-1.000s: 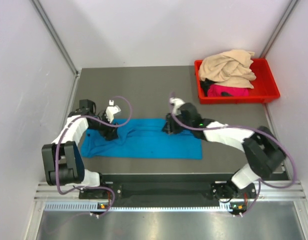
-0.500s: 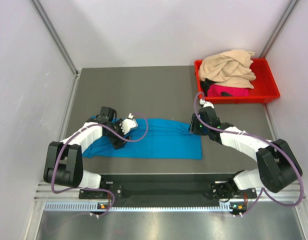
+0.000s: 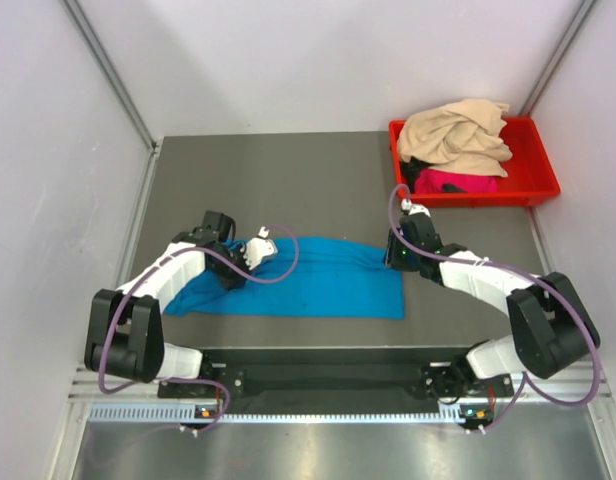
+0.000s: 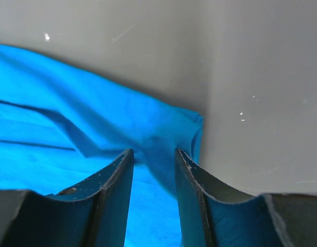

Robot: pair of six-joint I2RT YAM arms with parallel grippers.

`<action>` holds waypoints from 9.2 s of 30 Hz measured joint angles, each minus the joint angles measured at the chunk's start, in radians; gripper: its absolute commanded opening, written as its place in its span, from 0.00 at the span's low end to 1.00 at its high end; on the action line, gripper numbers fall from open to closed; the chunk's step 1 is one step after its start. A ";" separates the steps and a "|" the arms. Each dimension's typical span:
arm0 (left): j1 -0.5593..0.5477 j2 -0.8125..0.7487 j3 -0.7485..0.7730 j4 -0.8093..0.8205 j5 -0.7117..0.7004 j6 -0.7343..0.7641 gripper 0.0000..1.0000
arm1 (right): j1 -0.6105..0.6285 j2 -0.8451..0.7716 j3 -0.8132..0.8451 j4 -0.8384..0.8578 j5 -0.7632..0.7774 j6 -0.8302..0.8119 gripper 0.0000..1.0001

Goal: Fold and stack the t-shirts
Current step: Fold the tshirt

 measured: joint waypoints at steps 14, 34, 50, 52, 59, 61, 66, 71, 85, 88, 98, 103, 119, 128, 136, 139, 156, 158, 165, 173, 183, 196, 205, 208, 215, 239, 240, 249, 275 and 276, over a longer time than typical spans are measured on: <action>-0.010 0.052 0.042 -0.211 0.100 0.045 0.70 | -0.026 0.038 0.007 -0.013 -0.005 -0.050 0.48; 0.516 0.346 0.316 0.140 -0.094 -0.452 0.98 | -0.115 0.122 0.160 -0.070 -0.089 -0.192 0.52; 0.518 0.484 0.389 0.240 -0.017 -0.503 0.00 | -0.206 0.208 0.111 0.031 -0.237 -0.164 0.00; 0.509 0.522 0.442 0.227 -0.018 -0.522 0.00 | -0.212 0.193 0.098 0.030 -0.231 -0.159 0.00; 0.409 0.724 0.744 0.203 -0.097 -0.565 0.00 | -0.230 0.135 0.035 0.034 -0.214 -0.117 0.00; 0.344 0.813 0.883 0.198 -0.142 -0.560 0.00 | -0.230 0.100 -0.004 0.042 -0.214 -0.089 0.00; 0.202 1.006 1.186 0.197 -0.213 -0.560 0.00 | -0.232 0.000 -0.103 0.048 -0.214 -0.016 0.00; 0.109 1.174 1.442 0.214 -0.264 -0.559 0.00 | -0.227 -0.100 -0.193 0.040 -0.222 0.073 0.00; -0.089 1.337 1.612 0.437 -0.371 -0.560 0.27 | -0.106 -0.441 -0.349 -0.238 -0.296 0.313 0.30; -0.113 1.342 1.618 0.462 -0.389 -0.573 0.55 | -0.104 -0.477 -0.334 -0.310 -0.309 0.331 0.57; -0.095 1.271 1.582 0.380 -0.426 -0.634 0.99 | -0.097 -0.319 0.094 -0.518 -0.105 0.138 0.66; -0.075 1.127 1.492 0.288 -0.420 -0.652 0.99 | -0.097 -0.053 0.448 -0.416 -0.108 -0.066 0.66; 0.169 0.509 0.755 0.195 -0.213 -0.690 0.99 | -0.059 1.088 1.571 -0.146 -0.357 -0.096 0.61; 0.174 0.488 0.645 0.176 -0.149 -0.684 0.99 | -0.031 1.326 1.680 0.025 -0.325 0.181 0.55; 0.174 0.489 0.645 0.177 -0.106 -0.695 0.99 | 0.001 1.396 1.723 0.098 -0.246 0.339 0.10; 0.174 0.489 0.645 0.178 -0.103 -0.695 0.99 | 0.004 1.426 1.722 0.166 -0.229 0.424 0.00; 0.087 0.495 0.655 0.105 -0.005 -0.638 0.88 | -0.063 1.218 1.332 0.305 0.158 0.706 0.00; 0.011 0.491 0.638 0.106 0.007 -0.594 0.87 | -0.070 1.203 1.324 0.304 0.172 0.706 0.03; -0.283 0.396 0.448 0.106 0.076 -0.422 0.91 | -0.116 1.172 1.287 0.314 0.103 0.653 0.50; -0.460 0.235 0.213 0.204 0.162 -0.259 0.99 | -0.132 1.033 1.183 0.197 -0.029 0.486 0.60; -0.688 0.171 0.010 0.364 0.103 -0.094 0.99 | -0.175 0.750 1.123 0.089 -0.176 0.311 0.59; -0.809 0.128 -0.106 0.576 0.044 -0.084 0.51 | -0.183 0.364 0.637 -0.032 -0.257 0.127 0.58; -0.813 0.063 -0.123 0.481 -0.057 -0.054 0.00 | -0.170 -0.021 0.307 -0.237 -0.269 0.033 0.56; -0.811 -0.047 -0.139 0.340 -0.061 -0.049 0.00 | -0.115 -0.137 0.180 -0.296 -0.253 0.042 0.57; -0.811 -0.197 -0.170 0.156 -0.023 -0.077 0.02 | 0.234 -0.210 0.003 -0.358 -0.248 0.161 0.57; -0.810 -0.283 -0.238 0.141 -0.022 -0.195 0.00 | 0.545 -0.062 -0.222 0.002 -0.353 0.542 0.00; -0.810 -0.287 -0.238 0.140 -0.025 -0.203 0.00 | 0.545 -0.071 -0.222 -0.002 -0.352 0.542 0.00; -0.650 -0.314 -0.190 0.157 -0.103 -0.280 0.00 | 0.397 -0.104 -0.081 -0.126 -0.371 0.405 0.00; -0.256 0.383 0.366 0.459 -0.214 -0.359 0.00 | -0.019 0.486 0.587 -0.190 -0.418 0.001 0.00; -0.254 0.398 0.378 0.463 -0.216 -0.363 0.00 | -0.029 0.498 0.598 -0.194 -0.425 -0.004 0.00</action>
